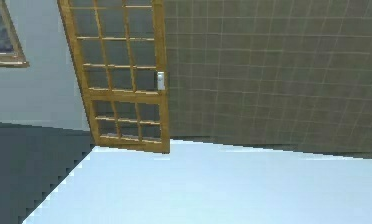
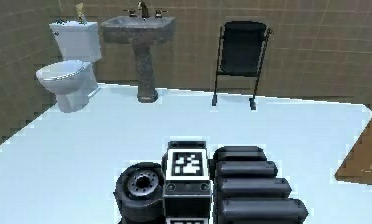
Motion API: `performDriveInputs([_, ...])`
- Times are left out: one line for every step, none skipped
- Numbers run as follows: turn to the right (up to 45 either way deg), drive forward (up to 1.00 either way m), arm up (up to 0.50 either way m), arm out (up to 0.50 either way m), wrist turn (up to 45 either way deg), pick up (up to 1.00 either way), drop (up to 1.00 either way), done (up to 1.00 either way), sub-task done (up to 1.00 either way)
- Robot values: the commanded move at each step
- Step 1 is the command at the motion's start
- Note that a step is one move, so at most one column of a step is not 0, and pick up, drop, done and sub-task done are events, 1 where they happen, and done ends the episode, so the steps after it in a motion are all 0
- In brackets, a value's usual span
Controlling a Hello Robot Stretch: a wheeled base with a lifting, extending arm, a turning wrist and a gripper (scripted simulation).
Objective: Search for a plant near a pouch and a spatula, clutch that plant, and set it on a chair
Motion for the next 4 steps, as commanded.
performDriveInputs([0.0,0.20,0.00,0.00,0.0,0.00,0.00,0.00,0.00])
performDriveInputs([-30.0,0.00,0.00,0.00,0.0,0.00,0.00,0.00,0.00])
performDriveInputs([0.0,0.40,0.00,0.00,0.0,0.00,0.00,0.00,0.00])
performDriveInputs([-45.0,0.00,0.00,0.00,0.0,0.00,0.00,0.00,0.00])
